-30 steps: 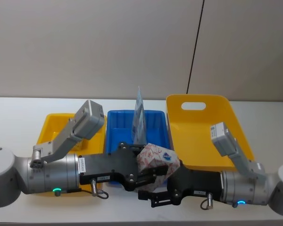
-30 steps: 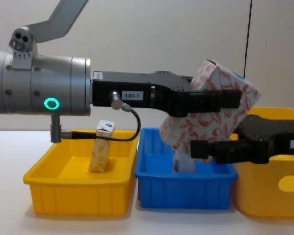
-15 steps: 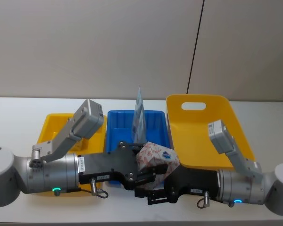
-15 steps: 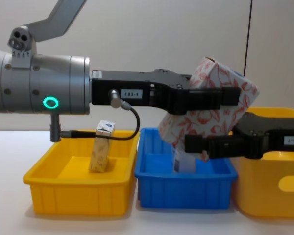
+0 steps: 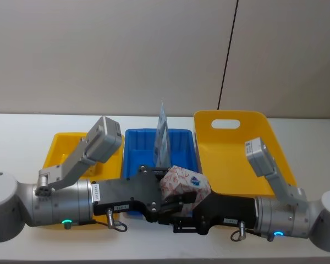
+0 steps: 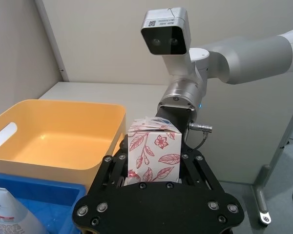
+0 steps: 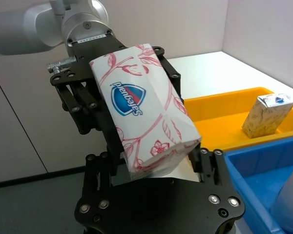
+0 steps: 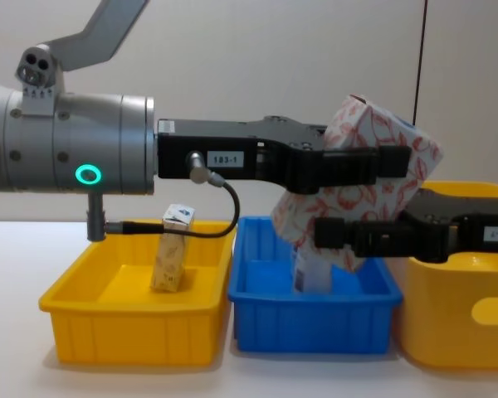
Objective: Bimanual collaborative sorting of washing and personal care products
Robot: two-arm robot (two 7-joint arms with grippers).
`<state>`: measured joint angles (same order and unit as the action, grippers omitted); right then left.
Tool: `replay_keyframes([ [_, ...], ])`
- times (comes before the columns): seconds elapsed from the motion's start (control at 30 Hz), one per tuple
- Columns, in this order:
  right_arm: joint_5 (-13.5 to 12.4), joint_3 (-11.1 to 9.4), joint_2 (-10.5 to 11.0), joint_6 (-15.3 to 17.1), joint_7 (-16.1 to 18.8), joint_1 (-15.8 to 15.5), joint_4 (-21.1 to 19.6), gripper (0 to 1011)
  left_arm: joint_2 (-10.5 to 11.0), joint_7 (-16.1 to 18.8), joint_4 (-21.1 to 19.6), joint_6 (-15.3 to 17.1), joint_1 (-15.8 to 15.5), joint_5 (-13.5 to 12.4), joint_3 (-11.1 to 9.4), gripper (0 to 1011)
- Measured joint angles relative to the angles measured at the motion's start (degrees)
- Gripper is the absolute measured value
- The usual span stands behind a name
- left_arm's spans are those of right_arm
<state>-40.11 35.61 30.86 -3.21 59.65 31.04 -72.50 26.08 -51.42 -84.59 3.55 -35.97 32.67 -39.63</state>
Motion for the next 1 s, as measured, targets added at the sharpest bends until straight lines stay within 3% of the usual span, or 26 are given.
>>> replay_keyframes([
  [0.4, -0.8, 0.2, 0.4, 0.2, 0.0, 0.4, 0.5, 492, 0.0, 0.0, 0.0, 0.0, 0.0, 0.0, 0.0, 398],
  [0.67, -1.2, 0.4, 0.7, 0.2, 0.0, 0.6, 0.7, 445, 0.0, 0.1, 0.0, 0.0, 0.0, 0.0, 0.0, 407],
  [1.0, -1.9, 0.6, 1.1, -0.1, 0.1, 0.9, 0.7, 419, 0.1, -0.1, 0.0, 0.0, 0.0, 0.0, 0.0, 719],
])
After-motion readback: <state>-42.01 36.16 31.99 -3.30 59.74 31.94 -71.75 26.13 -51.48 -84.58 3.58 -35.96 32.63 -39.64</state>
